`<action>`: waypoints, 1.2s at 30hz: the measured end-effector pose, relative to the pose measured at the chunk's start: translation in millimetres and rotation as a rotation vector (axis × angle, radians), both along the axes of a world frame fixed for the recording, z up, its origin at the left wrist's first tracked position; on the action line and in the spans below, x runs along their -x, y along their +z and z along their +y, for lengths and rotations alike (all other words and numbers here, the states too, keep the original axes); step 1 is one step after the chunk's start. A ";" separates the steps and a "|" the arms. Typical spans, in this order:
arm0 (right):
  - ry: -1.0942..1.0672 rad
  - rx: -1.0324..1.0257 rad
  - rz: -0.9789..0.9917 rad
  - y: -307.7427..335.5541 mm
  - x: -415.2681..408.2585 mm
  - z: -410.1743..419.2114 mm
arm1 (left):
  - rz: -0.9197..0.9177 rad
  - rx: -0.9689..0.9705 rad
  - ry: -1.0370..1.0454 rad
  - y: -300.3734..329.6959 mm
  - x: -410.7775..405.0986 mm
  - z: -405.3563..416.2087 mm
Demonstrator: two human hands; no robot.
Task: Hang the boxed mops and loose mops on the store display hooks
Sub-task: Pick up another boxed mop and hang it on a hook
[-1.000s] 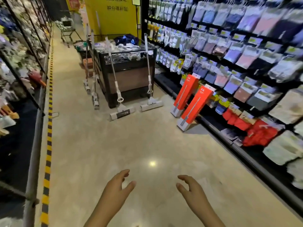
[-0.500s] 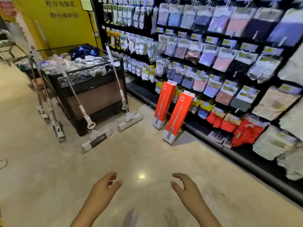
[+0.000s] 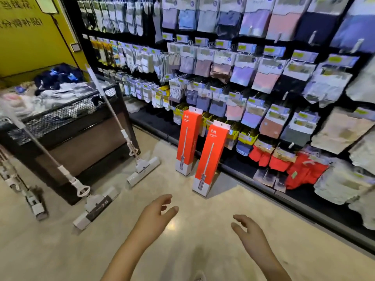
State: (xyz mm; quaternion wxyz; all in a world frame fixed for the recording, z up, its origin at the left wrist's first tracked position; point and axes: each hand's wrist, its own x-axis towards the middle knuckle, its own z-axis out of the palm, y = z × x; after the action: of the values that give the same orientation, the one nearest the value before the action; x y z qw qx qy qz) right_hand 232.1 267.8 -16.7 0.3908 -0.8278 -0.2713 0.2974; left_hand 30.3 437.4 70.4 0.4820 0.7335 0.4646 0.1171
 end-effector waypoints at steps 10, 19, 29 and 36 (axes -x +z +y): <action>0.137 -0.074 -0.059 28.3 -82.3 175.3 | 0.038 0.065 0.168 -8.9 -40.4 132.9; -0.026 -0.029 -0.016 7.8 -148.7 279.6 | 0.079 0.091 0.086 -36.4 -117.7 289.4; -0.364 0.094 0.068 -19.6 -224.1 344.7 | 0.165 0.114 -0.377 -57.4 -310.1 443.8; -0.405 0.183 0.185 -69.4 -311.3 380.2 | 0.199 0.126 -0.528 -101.5 -436.7 491.6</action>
State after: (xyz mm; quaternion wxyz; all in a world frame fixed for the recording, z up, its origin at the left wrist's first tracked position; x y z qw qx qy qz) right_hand 543.5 648.0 -86.1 0.3889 -0.8666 -0.0346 0.3107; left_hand 467.0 929.0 -31.1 0.4924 0.8057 0.3088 -0.1143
